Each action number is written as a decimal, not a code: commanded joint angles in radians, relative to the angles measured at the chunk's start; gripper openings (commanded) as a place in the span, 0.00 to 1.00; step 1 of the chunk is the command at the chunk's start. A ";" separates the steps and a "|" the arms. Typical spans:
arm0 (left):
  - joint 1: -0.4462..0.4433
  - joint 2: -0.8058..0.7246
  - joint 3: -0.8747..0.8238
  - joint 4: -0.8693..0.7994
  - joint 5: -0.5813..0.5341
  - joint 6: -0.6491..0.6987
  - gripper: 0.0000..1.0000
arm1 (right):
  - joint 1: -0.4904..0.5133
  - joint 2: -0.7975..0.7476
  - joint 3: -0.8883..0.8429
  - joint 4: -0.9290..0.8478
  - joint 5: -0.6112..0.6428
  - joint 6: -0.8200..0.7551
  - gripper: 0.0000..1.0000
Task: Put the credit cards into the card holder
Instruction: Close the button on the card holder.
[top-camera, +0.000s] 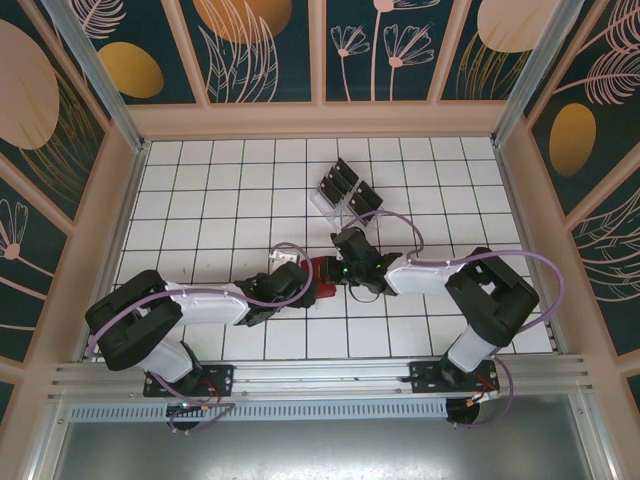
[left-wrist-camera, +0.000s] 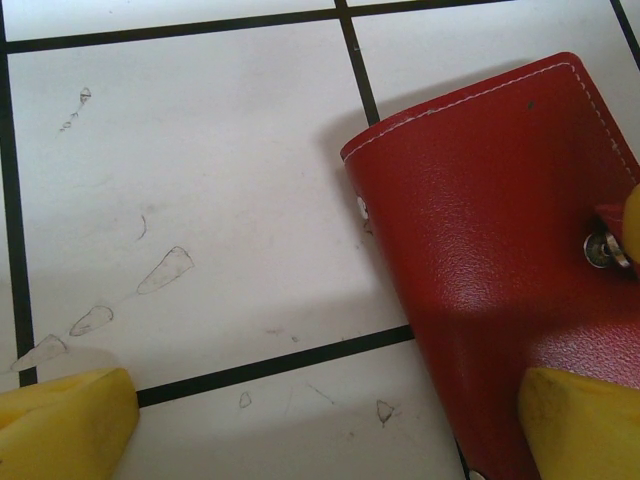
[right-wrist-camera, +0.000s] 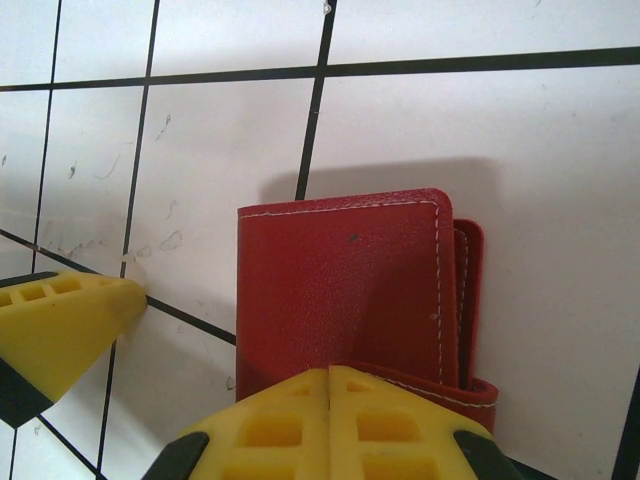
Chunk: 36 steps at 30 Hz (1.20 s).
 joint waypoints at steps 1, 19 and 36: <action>0.012 0.054 -0.026 -0.030 -0.002 0.002 0.98 | 0.011 0.025 0.008 0.025 -0.017 0.013 0.00; 0.013 0.043 -0.030 -0.036 -0.004 0.001 0.98 | 0.015 0.061 -0.060 0.017 -0.024 0.039 0.00; 0.029 -0.159 -0.006 -0.134 -0.099 -0.117 0.99 | 0.046 0.094 -0.115 -0.033 0.026 0.055 0.00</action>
